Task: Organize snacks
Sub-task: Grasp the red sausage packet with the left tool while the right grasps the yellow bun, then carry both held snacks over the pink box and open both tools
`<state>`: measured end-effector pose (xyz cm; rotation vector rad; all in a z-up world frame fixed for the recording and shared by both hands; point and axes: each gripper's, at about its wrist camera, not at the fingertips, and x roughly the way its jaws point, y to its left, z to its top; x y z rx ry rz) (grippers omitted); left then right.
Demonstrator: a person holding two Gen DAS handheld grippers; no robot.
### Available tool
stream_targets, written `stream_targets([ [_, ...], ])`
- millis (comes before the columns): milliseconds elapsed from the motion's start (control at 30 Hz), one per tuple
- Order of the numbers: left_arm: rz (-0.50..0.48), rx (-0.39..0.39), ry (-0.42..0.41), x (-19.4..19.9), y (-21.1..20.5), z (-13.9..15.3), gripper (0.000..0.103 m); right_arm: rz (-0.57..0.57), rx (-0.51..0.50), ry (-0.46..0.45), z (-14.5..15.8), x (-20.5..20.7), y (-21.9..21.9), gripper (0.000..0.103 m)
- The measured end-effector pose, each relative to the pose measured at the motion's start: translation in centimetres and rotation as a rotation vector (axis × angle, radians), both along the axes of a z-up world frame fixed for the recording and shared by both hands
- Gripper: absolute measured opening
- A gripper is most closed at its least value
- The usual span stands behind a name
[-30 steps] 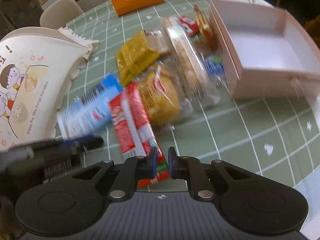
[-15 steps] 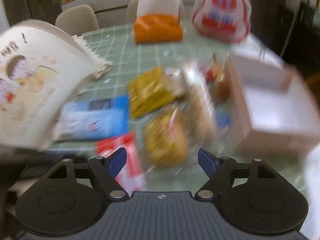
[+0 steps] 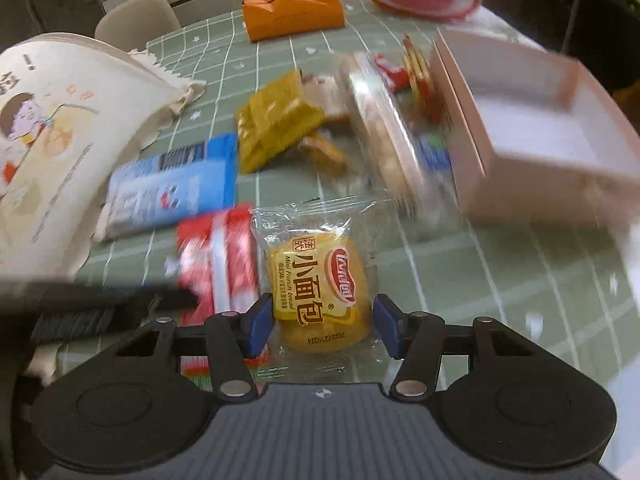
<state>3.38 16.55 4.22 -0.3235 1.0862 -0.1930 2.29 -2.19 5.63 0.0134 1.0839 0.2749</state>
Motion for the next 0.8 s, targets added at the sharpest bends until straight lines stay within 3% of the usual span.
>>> stream_targets([
  [133,-0.084,0.076,-0.026,1.3,-2.8,-0.1,0.028,-0.026,0.012,0.004,0.1,-2.1,-0.6,0.054],
  [267,-0.183,0.212,-0.095,1.0,-5.8,0.5,0.028,-0.148,-0.016,-0.012,0.1,-2.1,-3.2,0.054],
  [367,-0.231,0.221,-0.128,-0.2,-6.7,0.9,0.028,-0.244,-0.052,-0.022,0.1,-1.9,-5.5,0.056],
  [500,-0.344,0.309,-0.169,-1.5,-8.5,0.3,0.032,-0.33,-0.066,0.012,-0.6,-1.3,-7.5,0.065],
  [667,-0.35,0.387,-0.186,-1.5,-8.2,0.1,0.038,-0.384,-0.053,0.037,-1.3,-1.1,-8.0,0.078],
  [733,-0.338,0.388,-0.185,-1.3,-7.6,0.0,0.048,-0.382,-0.062,0.034,-1.4,-1.1,-7.8,0.08],
  [800,-0.324,0.363,-0.17,-1.0,-7.0,-0.2,0.05,-0.376,-0.075,0.032,-1.6,-1.2,-7.5,0.082],
])
